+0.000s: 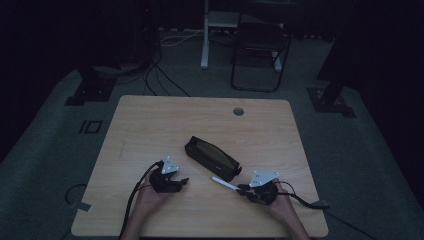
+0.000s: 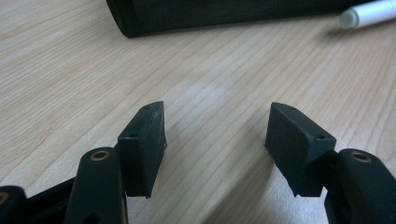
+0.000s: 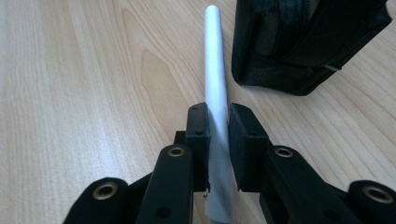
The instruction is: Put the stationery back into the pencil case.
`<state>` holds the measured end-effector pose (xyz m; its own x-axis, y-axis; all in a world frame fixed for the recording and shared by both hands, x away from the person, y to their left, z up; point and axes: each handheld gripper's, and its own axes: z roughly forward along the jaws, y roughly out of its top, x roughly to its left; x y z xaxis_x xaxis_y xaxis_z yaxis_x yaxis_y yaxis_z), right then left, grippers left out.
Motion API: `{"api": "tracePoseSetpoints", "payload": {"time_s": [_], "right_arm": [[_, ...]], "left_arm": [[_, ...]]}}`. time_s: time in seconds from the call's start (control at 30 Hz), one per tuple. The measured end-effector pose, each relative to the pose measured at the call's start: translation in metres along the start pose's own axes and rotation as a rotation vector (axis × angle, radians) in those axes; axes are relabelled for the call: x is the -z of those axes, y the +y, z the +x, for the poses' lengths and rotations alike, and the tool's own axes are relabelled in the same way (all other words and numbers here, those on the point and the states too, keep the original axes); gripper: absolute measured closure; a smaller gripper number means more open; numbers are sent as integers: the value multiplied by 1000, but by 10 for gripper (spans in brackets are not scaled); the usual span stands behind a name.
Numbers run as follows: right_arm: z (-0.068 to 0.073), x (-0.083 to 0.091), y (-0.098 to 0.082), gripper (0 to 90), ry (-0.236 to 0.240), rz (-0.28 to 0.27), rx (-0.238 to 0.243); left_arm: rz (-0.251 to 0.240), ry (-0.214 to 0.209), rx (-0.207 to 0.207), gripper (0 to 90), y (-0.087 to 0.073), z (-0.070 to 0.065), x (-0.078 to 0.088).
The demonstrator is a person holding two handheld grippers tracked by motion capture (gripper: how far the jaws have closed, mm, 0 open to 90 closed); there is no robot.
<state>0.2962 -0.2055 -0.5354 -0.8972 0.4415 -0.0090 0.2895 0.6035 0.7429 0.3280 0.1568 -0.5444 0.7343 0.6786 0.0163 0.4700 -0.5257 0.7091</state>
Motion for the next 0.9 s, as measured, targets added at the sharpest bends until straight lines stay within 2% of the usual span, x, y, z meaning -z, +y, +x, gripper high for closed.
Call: {"api": "tracePoseSetpoints", "payload": {"time_s": [0.17,0.47,0.9], "right_arm": [[-1,5,2,789,-7,-13,-7],[5,13,12,789,-25,-32,15],[2,22,15,789,-41,-53,4]], "left_arm": [[14,-12,-15,384,-2,4,4],[20,0,-2,376,-7,13,9],[35,3,0,359,-9,21,13]]}}
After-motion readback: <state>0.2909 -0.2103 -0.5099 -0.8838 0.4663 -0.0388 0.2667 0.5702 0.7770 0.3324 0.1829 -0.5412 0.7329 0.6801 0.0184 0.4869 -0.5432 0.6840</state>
